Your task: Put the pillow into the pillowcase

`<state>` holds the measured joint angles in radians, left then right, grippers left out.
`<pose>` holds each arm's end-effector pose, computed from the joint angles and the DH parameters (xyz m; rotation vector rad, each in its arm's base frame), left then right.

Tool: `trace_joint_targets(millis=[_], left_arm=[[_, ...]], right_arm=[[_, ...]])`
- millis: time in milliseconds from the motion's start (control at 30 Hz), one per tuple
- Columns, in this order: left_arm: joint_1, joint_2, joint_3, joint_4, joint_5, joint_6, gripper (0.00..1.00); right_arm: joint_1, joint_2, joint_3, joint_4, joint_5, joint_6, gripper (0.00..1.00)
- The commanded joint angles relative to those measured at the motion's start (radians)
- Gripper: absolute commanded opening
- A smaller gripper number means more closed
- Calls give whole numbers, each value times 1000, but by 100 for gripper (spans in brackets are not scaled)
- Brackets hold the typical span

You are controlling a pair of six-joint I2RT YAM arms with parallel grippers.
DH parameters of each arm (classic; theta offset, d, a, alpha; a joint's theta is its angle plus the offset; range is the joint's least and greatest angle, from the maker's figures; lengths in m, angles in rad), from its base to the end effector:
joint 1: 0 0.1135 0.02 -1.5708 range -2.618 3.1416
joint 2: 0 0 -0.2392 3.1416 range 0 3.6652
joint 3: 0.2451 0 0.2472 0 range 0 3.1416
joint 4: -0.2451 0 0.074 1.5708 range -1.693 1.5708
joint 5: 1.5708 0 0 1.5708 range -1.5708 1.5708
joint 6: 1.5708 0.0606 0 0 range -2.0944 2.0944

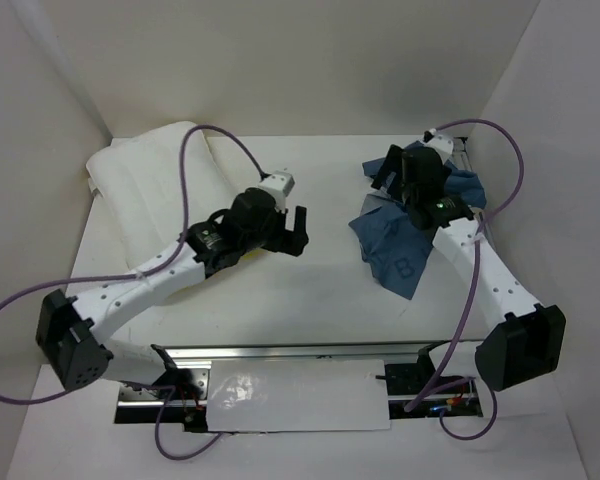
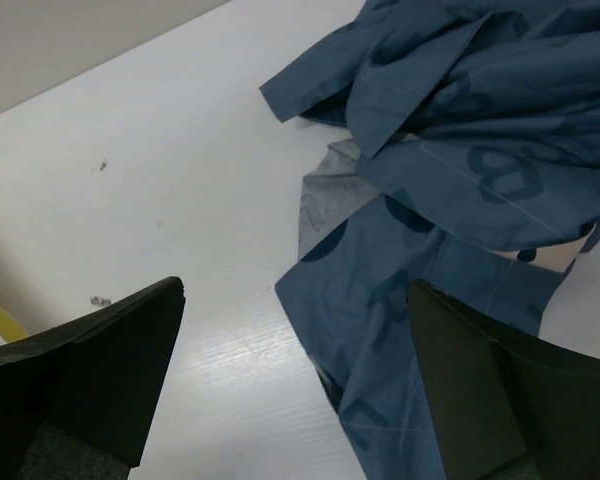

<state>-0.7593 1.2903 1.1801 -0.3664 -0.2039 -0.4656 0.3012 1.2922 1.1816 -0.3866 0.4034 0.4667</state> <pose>0.2385 -0.2095 0.3154 0.1760 2.0754 -0.5539 0.3062 0.0702 0.3147 0.4100 1.9836 0.0670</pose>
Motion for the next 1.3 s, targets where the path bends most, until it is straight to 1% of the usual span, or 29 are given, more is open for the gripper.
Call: trace_joint_targets(millis=[0,33,67,100,167,200,233,267,300,333,367,433,500,533,600,633,667,767,867,933,967,1000,1067,1100,1133,1200,1233,1267], left_arm=[[-69,99,12,121,125,-28,99],[-83,121,12,201,162,-44,99],[-110,145,0,237,225,-63,99],[-124,203,0,286,242,-80,99],[-150,283,39,299,271,-81,99],[-181,332,114,279,244,-96,99],[-198,434,165,229,227,-96,99],[-216,489,217,228,212,-96,99],[-247,541,271,181,190,-96,99],[-258,591,370,164,199,-85,97],[-258,675,409,155,225,-71,95],[-258,731,479,155,250,-80,94],[-258,777,489,167,227,-91,95],[-258,790,489,184,216,-91,95],[-258,820,510,208,207,-105,96],[-258,840,523,208,196,-105,96],[-258,884,559,198,196,-117,96],[-258,966,628,152,187,-142,94],[-248,1000,648,170,178,-151,93],[-238,1027,658,179,178,-160,89],[-226,1038,676,179,178,-174,87],[-215,1049,699,179,178,-174,84],[-215,1067,710,179,178,-174,77],[-206,1080,710,179,178,-174,73],[-206,1080,723,179,178,-174,60],[-206,1090,734,179,178,-174,47],[-206,1090,734,179,178,-165,43],[-206,1090,734,179,178,-165,30]], right_arm=[[-68,-5,4,64,-93,-22,99],[-95,7,16,78,-124,-52,99],[-105,22,36,65,-124,-53,99],[-114,57,76,22,-59,-53,99],[-146,85,89,6,26,-40,99],[-160,94,89,15,63,-59,99],[-196,94,48,78,28,-97,99],[-221,94,18,133,-38,-147,96],[-246,94,-2,168,-102,-172,93],[-276,108,-13,192,-250,-181,93],[-340,122,-13,205,-314,-171,93],[-404,192,22,183,-395,-131,92],[-471,238,68,155,-378,-111,97],[-491,258,79,155,-377,-111,97],[-539,309,98,146,-426,-111,97],[-550,324,108,146,-446,-111,94],[-560,355,108,159,-486,-111,88],[-586,424,137,196,-525,-111,86],[-586,479,162,206,-506,-111,92],[-586,501,180,230,-506,-111,95],[-586,519,181,245,-535,-111,96],[-586,528,190,273,-551,-111,96],[-586,547,190,311,-581,-111,100],[-586,574,203,327,-607,-111,100],[-586,593,234,327,-607,-111,100],[-586,657,277,287,-594,-102,99],[-586,677,297,249,-583,-102,97],[-586,697,332,226,-583,-102,97]])
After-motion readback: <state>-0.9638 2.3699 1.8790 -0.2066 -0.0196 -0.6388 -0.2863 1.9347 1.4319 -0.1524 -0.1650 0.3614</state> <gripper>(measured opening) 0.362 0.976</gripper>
